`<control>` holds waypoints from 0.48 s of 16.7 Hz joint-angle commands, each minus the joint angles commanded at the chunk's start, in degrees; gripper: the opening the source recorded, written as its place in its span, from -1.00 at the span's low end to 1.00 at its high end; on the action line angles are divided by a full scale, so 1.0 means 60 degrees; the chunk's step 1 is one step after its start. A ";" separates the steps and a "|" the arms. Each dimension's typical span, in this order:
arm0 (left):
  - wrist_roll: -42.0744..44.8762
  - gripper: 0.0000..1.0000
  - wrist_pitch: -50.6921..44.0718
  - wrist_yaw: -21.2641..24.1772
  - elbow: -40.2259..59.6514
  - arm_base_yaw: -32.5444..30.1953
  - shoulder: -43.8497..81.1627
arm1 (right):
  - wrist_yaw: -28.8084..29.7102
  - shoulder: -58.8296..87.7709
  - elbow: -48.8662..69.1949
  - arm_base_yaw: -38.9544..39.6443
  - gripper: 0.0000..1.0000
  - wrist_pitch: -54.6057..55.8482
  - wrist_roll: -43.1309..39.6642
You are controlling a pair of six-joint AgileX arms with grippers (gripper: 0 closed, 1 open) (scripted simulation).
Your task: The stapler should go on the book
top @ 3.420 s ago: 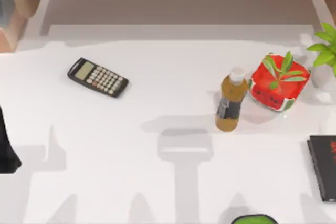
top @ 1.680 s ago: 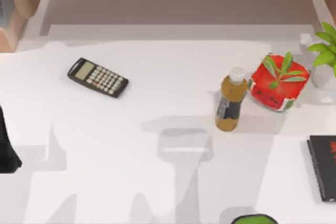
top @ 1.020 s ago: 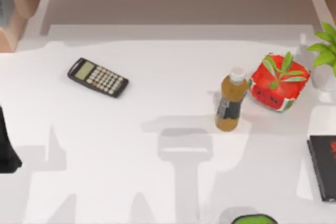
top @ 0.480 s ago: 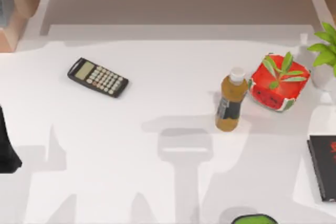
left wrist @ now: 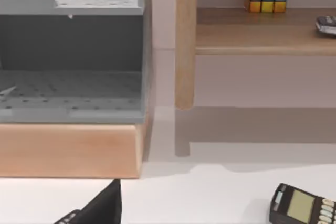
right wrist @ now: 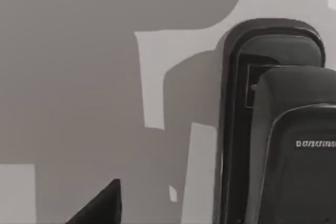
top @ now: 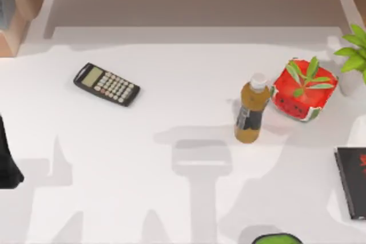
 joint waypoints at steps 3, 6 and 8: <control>0.0000 1.00 0.0000 0.0000 0.0000 0.0000 0.0000 | -0.0011 0.0175 -0.0004 0.0050 1.00 0.0185 0.0036; 0.0000 1.00 0.0000 0.0000 0.0000 0.0000 0.0000 | -0.0011 0.0175 -0.0004 0.0050 1.00 0.0185 0.0036; 0.0000 1.00 0.0000 0.0000 0.0000 0.0000 0.0000 | -0.0011 0.0175 -0.0004 0.0050 0.70 0.0185 0.0036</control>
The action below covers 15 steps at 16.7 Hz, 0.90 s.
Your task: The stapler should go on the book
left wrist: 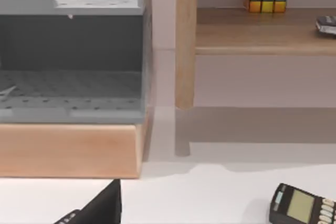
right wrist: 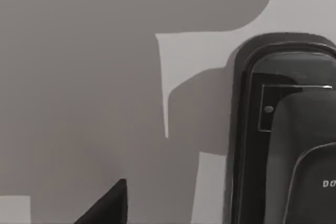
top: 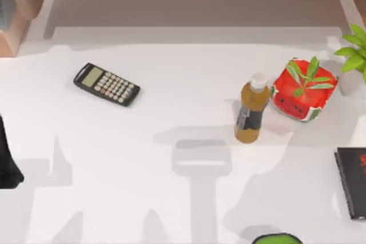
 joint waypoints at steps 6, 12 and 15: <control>0.0000 1.00 0.0000 0.0000 0.0000 0.0000 0.0000 | 0.0000 0.0000 0.0000 0.0000 -0.21 0.0000 0.0000; 0.0000 1.00 0.0000 0.0000 0.0000 0.0000 0.0000 | 0.0000 0.0000 0.0000 0.0000 -1.00 0.0000 0.0000; 0.0000 1.00 0.0000 0.0000 0.0000 0.0000 0.0000 | 0.0000 0.0000 0.0000 0.0000 -1.00 0.0000 0.0000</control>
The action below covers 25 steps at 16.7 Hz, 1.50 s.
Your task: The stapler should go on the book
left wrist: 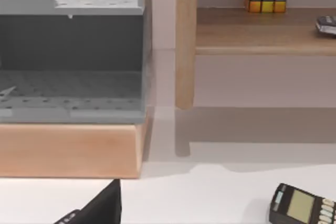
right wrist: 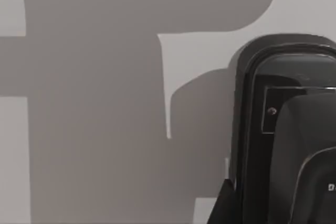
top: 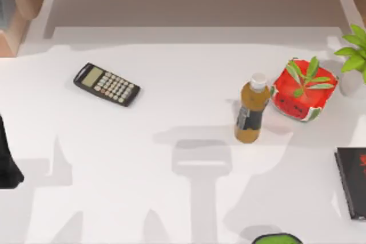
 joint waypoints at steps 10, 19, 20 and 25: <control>0.0000 1.00 0.0000 0.0000 0.0000 0.0000 0.0000 | -0.0082 -0.0541 -0.0271 -0.0131 -1.00 -0.0042 -0.0064; 0.0000 1.00 0.0000 0.0000 0.0000 0.0000 0.0000 | -0.0502 -0.3848 -0.2787 0.0158 -1.00 0.1192 -0.0267; 0.0000 1.00 0.0000 0.0000 0.0000 0.0000 0.0000 | -0.0542 -0.4342 -0.3167 0.0307 -1.00 0.1379 -0.0269; 0.0000 1.00 0.0000 0.0000 0.0000 0.0000 0.0000 | -0.0664 -0.6787 -0.5550 0.1170 -1.00 0.2134 -0.0266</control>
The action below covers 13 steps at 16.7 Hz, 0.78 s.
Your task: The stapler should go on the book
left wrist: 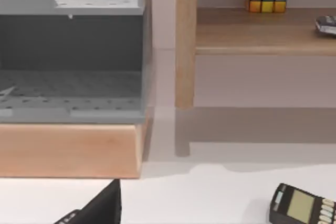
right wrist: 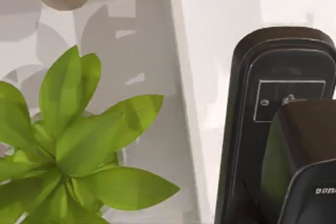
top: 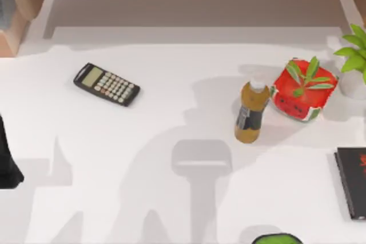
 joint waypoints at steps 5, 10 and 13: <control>0.0000 1.00 0.0000 0.0000 0.0000 0.0000 0.0000 | 0.0025 -0.2068 -0.2941 0.0876 -1.00 0.0479 -0.0008; 0.0000 1.00 0.0000 0.0000 0.0000 0.0000 0.0000 | 0.0237 -0.3368 -0.5871 0.1444 -1.00 0.0747 -0.0014; 0.0000 1.00 0.0000 0.0000 0.0000 0.0000 0.0000 | 0.0414 -0.3772 -0.7265 0.1599 -1.00 0.0835 -0.0010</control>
